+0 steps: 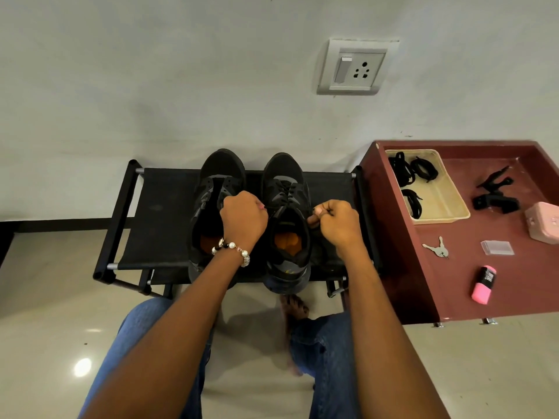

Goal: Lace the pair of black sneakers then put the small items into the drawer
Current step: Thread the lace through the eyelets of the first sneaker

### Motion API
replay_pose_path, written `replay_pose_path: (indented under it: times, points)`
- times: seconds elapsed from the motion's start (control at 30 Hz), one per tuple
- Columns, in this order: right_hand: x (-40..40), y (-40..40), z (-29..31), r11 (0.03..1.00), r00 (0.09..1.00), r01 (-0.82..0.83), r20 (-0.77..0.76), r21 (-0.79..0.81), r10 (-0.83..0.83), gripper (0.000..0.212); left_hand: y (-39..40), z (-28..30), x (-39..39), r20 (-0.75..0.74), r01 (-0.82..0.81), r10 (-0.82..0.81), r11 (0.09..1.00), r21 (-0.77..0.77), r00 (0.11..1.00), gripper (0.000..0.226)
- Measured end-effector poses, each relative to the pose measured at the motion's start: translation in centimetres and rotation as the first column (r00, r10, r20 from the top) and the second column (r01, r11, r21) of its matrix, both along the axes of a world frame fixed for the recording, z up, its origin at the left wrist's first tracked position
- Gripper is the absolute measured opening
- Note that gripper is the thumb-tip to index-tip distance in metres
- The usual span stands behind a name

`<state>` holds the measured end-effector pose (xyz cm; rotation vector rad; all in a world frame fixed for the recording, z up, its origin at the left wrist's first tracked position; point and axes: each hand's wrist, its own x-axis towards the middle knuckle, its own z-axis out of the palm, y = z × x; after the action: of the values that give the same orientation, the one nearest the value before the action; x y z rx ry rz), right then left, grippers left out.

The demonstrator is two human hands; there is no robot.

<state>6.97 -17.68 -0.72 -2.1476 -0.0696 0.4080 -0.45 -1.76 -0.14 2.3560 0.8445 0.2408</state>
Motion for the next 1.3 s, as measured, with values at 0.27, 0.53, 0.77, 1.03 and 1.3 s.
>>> replay_pose_path:
  times: [0.27,0.53,0.77,1.03,1.3]
  points:
    - [0.6,-1.2,0.3,0.989,0.99,-0.125,0.074,0.073,0.12,0.018,1.7,1.6,-1.0,0.082,0.072,-0.034,0.85,-0.521,0.996,0.014]
    - [0.6,-0.7,2.4,0.883,0.994,-0.11,0.041,0.457,0.103,0.02,2.2,3.7,-0.7,0.189,0.098,0.142,0.486,-0.868,0.972,0.027]
    - [0.7,-0.4,2.8,0.852,0.998,-0.068,0.02,0.518,0.067,0.014,2.4,3.6,-0.6,0.166,0.045,0.161,0.575,-0.817,0.973,0.016]
    - [0.8,-0.5,3.6,0.789,0.991,-0.133,0.056,0.599,0.124,0.021,2.0,4.2,-0.2,0.216,0.181,0.064,0.352,-0.918,0.974,0.03]
    - [0.7,1.3,2.8,0.929,0.896,-0.336,0.355,0.155,0.265,0.024,0.9,3.2,0.6,0.308,0.243,-0.033,0.695,-0.676,0.951,0.013]
